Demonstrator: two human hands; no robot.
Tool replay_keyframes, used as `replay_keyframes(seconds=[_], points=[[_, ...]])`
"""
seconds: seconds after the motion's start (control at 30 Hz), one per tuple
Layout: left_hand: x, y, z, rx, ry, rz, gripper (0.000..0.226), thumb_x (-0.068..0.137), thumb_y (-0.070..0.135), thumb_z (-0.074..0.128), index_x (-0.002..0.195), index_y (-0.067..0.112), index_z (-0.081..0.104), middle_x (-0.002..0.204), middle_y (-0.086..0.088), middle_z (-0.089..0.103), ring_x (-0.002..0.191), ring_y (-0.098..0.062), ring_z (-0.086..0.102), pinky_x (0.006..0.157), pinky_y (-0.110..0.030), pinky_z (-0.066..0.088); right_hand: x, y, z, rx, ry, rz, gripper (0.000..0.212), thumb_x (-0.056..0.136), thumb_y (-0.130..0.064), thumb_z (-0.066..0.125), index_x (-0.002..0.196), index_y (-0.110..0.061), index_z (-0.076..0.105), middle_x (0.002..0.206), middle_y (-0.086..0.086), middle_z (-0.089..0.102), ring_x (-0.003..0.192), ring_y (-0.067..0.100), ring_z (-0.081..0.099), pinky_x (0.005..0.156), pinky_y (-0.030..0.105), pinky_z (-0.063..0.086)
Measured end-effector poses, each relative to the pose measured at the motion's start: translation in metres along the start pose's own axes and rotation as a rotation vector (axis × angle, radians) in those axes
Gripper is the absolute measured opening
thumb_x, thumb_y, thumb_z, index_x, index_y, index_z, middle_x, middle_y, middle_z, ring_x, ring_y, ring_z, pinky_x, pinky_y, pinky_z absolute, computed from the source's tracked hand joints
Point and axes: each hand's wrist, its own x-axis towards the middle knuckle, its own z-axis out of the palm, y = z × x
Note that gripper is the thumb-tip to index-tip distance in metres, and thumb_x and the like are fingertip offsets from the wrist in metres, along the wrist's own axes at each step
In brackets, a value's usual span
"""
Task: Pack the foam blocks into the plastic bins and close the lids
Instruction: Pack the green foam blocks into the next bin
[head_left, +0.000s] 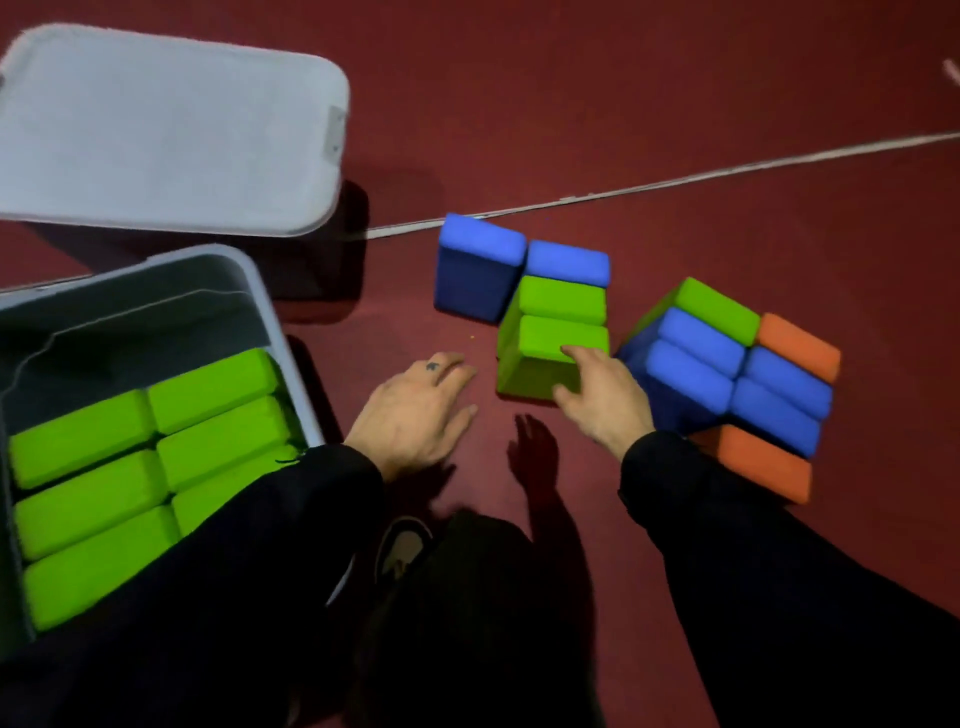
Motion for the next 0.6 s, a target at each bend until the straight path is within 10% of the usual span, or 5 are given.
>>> replay_keyframes(seconds=[0.4, 0.6], points=[[-0.008, -0.003, 0.046, -0.09, -0.084, -0.085, 0.049, 0.098, 0.049, 0.043, 0.141, 0.028, 0.046, 0.153, 0.002, 0.04, 0.128, -0.023, 0.055, 0.091, -0.041, 0.056, 0.106, 0.023, 0.05, -0.342, -0.145, -0.117, 0.129, 0.071, -0.06, 0.078, 0.162, -0.031, -0.008, 0.17, 0.011, -0.012, 0.157, 0.037, -0.004, 0.123, 0.061, 0.004], [-0.019, -0.026, 0.07, -0.084, -0.175, -0.135, 0.059, 0.093, 0.056, 0.036, 0.146, 0.03, 0.04, 0.157, 0.005, 0.031, 0.128, -0.021, 0.055, 0.086, -0.046, 0.059, 0.126, 0.013, 0.066, -0.419, -0.111, -0.093, 0.135, 0.065, -0.063, 0.081, 0.163, -0.028, -0.003, 0.168, 0.025, 0.004, 0.153, 0.048, 0.011, 0.119, 0.065, 0.018]])
